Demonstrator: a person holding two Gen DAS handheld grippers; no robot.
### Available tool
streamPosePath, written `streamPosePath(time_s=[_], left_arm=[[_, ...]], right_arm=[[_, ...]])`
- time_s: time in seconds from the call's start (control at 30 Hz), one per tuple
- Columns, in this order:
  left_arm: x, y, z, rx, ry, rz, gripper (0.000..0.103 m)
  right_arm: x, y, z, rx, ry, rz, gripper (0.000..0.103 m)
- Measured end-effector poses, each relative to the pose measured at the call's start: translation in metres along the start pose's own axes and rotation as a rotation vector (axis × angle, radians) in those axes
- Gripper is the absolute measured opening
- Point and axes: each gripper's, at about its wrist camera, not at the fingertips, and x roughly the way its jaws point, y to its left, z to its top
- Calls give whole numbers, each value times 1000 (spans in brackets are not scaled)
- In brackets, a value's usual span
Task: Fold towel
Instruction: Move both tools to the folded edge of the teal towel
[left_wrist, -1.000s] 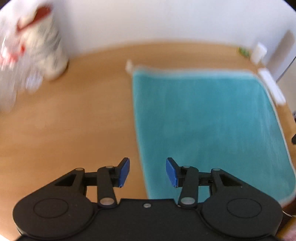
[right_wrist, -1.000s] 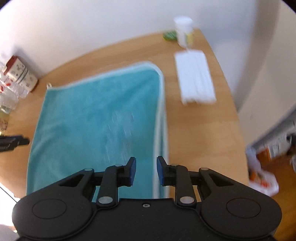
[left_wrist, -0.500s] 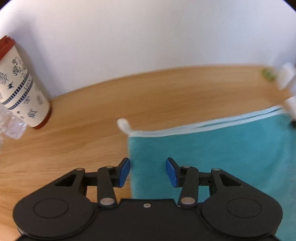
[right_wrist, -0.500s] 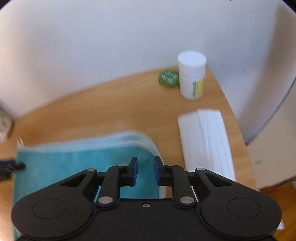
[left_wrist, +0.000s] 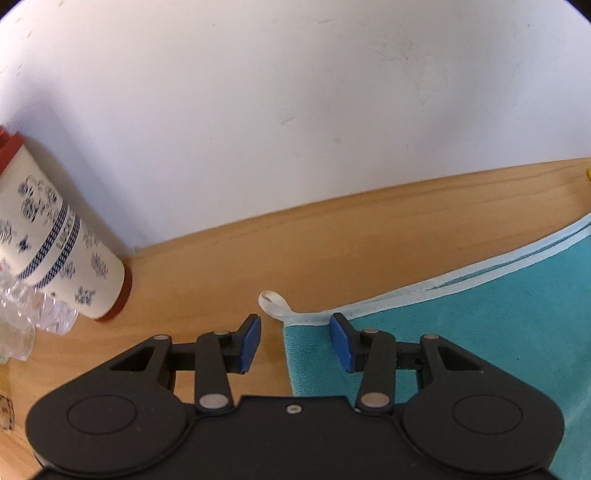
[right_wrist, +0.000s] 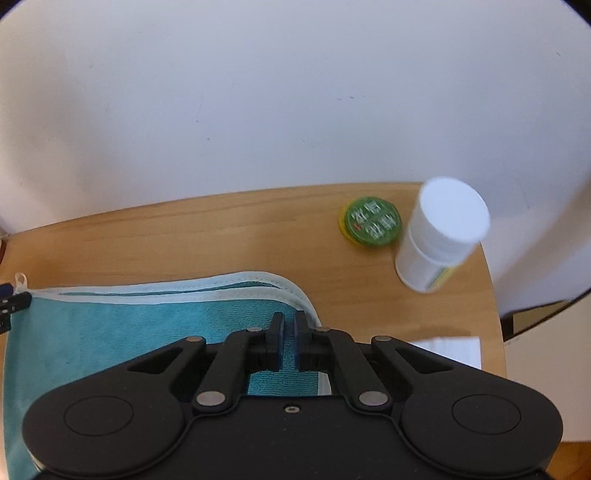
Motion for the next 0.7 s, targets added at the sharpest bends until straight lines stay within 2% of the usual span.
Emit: streamPosePath(time_s=[0.07, 0.17, 0.27, 0.47, 0.53, 0.63, 0.7], left_arm=[[-4, 3, 3, -16, 16, -5, 35], [-27, 6, -3, -31, 47, -10, 36], [-60, 8, -23, -49, 64, -14, 48], [-109, 17, -95, -121, 152, -78, 49], [-117, 22, -114, -138, 169, -91, 49], [-130, 26, -146, -147, 179, -56, 49], [-132, 27, -161, -157, 214, -83, 49]], right_arm=[[-12, -3, -4, 5, 3, 32, 16], [-42, -11, -19, 9, 12, 67, 35], [-71, -20, -51, 31, 33, 76, 47], [-117, -38, -161, 92, 132, 85, 47], [-119, -49, -186, 141, 150, 124, 46], [-127, -60, -216, 221, 152, 178, 42], [-122, -54, -232, 255, 163, 195, 42]])
